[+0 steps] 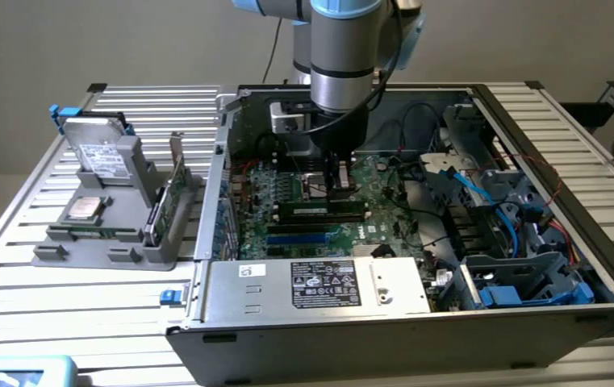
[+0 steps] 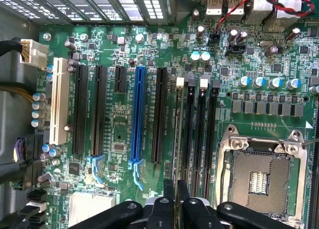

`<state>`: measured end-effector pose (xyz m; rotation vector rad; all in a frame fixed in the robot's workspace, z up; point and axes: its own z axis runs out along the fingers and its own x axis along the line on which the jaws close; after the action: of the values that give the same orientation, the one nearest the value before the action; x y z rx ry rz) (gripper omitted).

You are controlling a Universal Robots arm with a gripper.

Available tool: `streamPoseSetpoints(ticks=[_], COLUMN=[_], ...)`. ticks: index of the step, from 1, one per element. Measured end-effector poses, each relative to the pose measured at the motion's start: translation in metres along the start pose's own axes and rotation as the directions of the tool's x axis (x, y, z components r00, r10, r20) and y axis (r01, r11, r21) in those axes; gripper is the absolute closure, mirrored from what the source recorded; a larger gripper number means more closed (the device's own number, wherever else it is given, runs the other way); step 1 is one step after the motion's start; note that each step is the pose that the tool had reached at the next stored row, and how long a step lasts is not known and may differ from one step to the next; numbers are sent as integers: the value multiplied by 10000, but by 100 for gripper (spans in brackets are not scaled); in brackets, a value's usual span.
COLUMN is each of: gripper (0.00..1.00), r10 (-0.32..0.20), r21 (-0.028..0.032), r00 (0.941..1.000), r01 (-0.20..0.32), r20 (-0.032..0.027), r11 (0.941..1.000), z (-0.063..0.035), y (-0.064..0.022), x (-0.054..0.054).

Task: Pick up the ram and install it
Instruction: 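Insert the ram into the slot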

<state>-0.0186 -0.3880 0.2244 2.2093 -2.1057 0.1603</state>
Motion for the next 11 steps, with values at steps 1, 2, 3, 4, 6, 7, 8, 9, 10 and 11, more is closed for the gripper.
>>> streamPoseSetpoints(ticks=[1,2,3,4,6,7,8,9,10,11], gripper=[86,86,86,86,86,86,86,86,86,86], r10=[2,4,5,7,9,9,9,9,9,9], r21=[0,0,0,-1,-2,-2,-2,-2,-2,-2], r00=[10000,10000,10000,10000,10000,10000,10000,10000,10000,10000], r01=[-2,-4,-5,-7,-9,-9,-9,-9,-9,-9], r20=[0,-1,-2,-3,-6,-7,-7,-7,-8,-8], r11=[10000,10000,10000,10000,10000,10000,10000,10000,10000,10000], z=[2,4,6,9,12,14,16,18,19,21], y=[0,0,0,0,0,0,0,0,0,0], x=[-1,-2,-3,-5,-7,-9,-10,-11,-13,-14])
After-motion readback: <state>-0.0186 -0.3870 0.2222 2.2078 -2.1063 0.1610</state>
